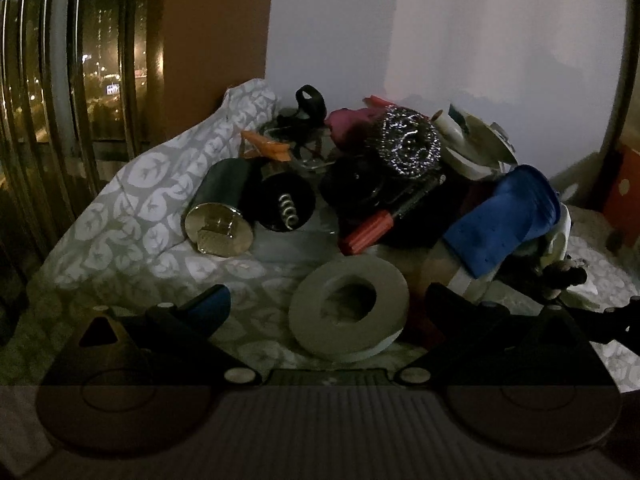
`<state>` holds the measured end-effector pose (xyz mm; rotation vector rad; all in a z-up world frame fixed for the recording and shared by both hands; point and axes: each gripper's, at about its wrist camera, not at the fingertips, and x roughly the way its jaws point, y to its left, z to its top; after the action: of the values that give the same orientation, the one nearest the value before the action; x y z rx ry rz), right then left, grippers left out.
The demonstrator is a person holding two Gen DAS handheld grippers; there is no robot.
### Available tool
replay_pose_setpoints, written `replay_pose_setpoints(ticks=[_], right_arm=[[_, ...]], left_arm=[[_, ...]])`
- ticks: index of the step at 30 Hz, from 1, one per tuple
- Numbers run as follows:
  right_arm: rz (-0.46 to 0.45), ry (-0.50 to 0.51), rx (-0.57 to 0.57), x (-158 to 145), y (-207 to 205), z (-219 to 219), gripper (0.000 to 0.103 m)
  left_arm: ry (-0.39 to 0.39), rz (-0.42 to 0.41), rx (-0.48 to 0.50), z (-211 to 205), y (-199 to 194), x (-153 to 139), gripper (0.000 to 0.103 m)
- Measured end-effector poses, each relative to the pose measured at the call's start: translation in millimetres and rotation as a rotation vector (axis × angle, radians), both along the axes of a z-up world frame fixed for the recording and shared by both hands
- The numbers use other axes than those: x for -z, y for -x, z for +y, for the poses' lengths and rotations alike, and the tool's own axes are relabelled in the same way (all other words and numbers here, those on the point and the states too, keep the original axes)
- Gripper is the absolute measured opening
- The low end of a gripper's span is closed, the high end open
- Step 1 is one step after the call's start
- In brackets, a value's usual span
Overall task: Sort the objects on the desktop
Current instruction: 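Grasp the clear paperclip box with the right tool while the left tool holds the white tape roll, then carry the tape roll and paperclip box with both tools toward the orange cardboard box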
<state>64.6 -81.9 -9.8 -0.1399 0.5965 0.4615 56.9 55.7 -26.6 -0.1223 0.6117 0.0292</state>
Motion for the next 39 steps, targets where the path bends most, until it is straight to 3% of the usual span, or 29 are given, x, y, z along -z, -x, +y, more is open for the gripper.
replay_pose_setpoints(ticks=[2,4,11,16,39], right_arm=[[0.005,0.002,-0.005,1,-2,2,0.065],[0.007,0.001,-0.015,1,-2,3,0.059],[0.02,-0.031,-0.007,1,-4,-2,0.057],[0.024,-0.042,-0.006,1,-3,-4,0.056],[-0.007,-0.077,0.036,-7,3,-12,0.048]], left_arm=[[0.019,0.005,-0.007,3,-2,1,0.103],[0.036,0.015,-0.019,4,-5,2,0.103],[0.085,0.03,-0.02,7,-7,5,0.101],[0.104,0.019,-0.012,7,-8,4,0.067],[0.098,0.007,0.003,12,-6,1,0.065]])
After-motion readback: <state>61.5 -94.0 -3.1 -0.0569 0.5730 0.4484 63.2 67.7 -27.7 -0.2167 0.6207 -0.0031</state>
